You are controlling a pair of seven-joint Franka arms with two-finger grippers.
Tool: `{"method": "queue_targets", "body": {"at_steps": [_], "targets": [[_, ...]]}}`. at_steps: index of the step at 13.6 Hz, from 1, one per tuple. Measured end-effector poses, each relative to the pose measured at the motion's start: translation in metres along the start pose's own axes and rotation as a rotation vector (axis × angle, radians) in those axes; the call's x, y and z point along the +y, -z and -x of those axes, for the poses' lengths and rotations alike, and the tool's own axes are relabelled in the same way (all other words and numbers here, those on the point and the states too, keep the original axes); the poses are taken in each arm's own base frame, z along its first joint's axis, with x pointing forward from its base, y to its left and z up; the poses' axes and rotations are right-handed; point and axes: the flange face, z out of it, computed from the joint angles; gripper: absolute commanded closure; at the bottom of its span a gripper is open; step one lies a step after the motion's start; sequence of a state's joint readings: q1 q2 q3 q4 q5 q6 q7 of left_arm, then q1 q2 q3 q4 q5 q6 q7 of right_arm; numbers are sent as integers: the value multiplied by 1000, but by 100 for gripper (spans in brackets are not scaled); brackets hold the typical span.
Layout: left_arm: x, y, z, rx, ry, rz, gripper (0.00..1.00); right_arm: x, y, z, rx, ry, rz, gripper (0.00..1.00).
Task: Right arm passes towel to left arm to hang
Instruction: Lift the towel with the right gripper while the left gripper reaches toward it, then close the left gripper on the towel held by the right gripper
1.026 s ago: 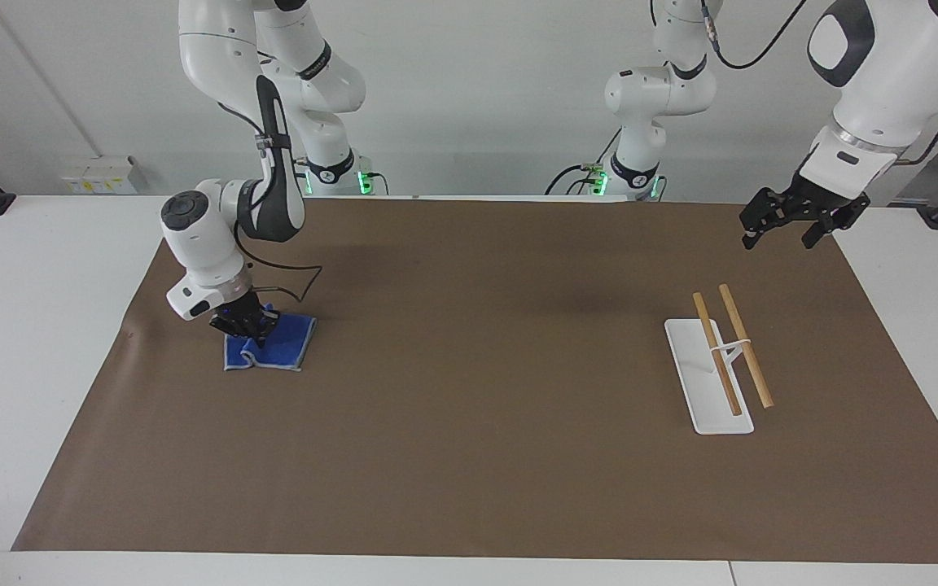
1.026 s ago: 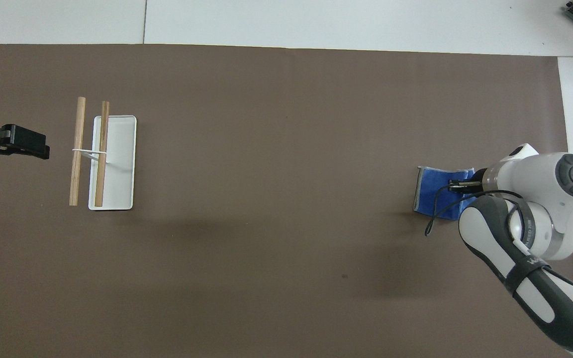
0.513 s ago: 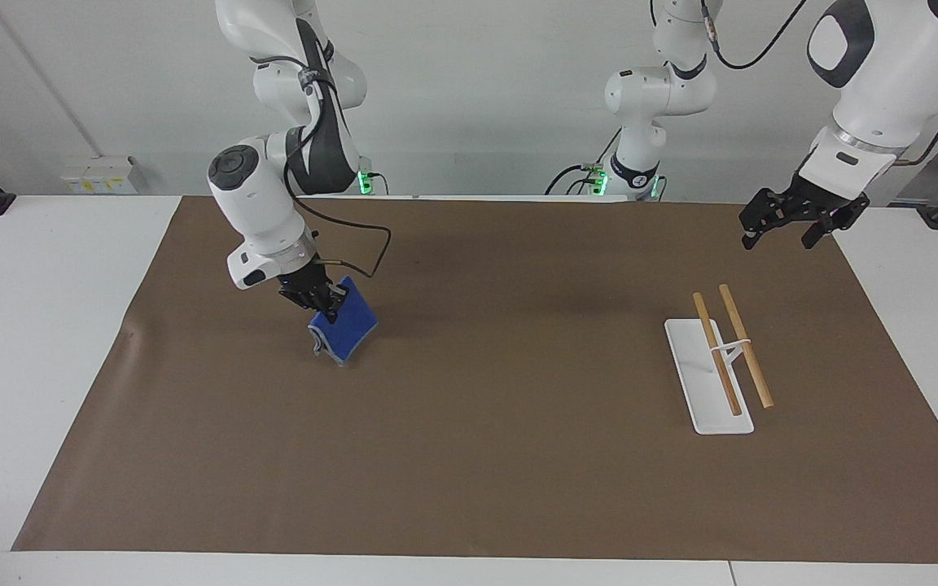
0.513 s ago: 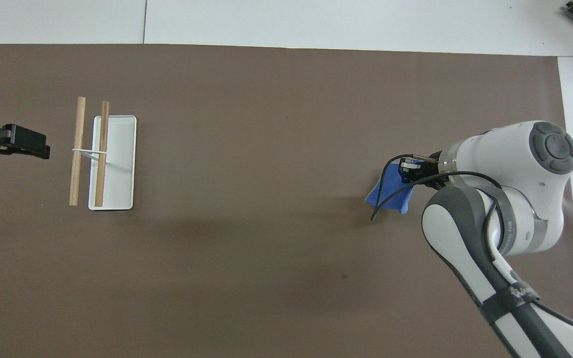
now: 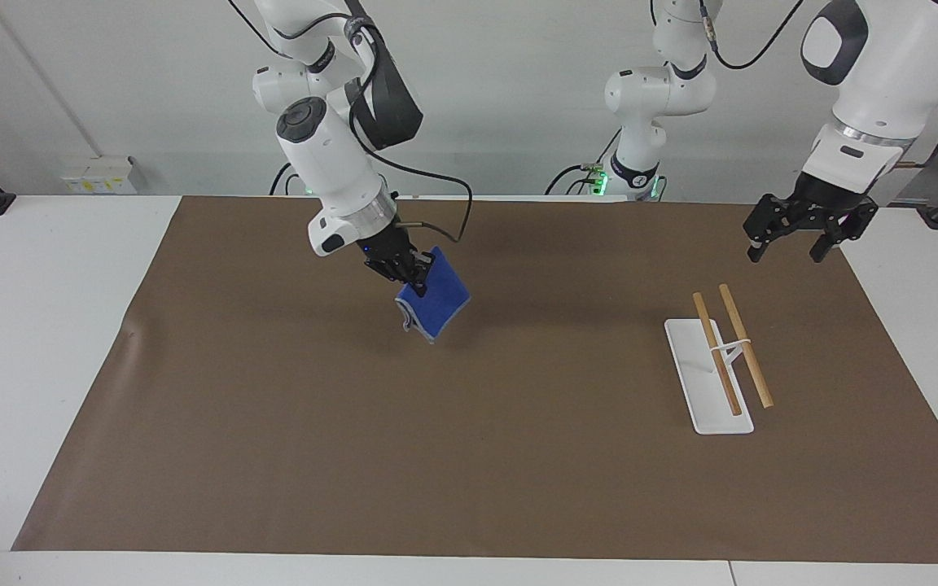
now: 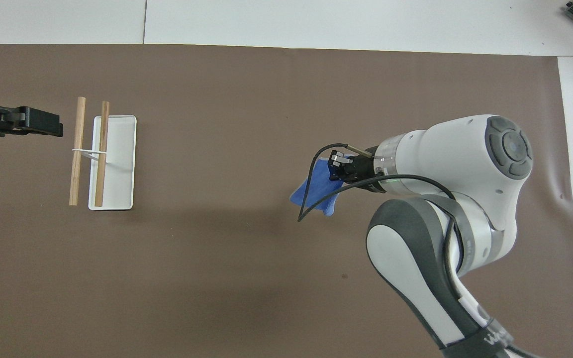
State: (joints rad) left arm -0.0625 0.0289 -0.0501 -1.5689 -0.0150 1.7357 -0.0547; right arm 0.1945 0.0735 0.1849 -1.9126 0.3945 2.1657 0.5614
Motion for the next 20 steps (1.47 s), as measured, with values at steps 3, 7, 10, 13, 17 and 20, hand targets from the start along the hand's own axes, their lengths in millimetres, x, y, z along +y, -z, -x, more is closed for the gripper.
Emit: {"method": "queue_targets", "body": {"at_steps": [3, 7, 10, 13, 17, 20], "targets": [[41, -2, 3, 4, 149, 15, 0, -29, 0, 21, -1, 51, -37, 100], [72, -26, 17, 14, 501, 157, 0, -59, -4, 46, -27, 48, -140, 100], [69, -54, 32, 26, 793, 264, 0, -65, 0, 46, -54, -28, -241, 100], [72, -71, 43, 9, 1102, 332, 0, -78, -1, 55, -61, -73, -330, 100], [113, -91, 63, -47, 1349, 374, 0, -85, -3, 61, -64, -86, -360, 100], [157, -111, 97, -111, 1417, 353, 0, -85, -6, 60, -80, -108, -375, 100]]}}
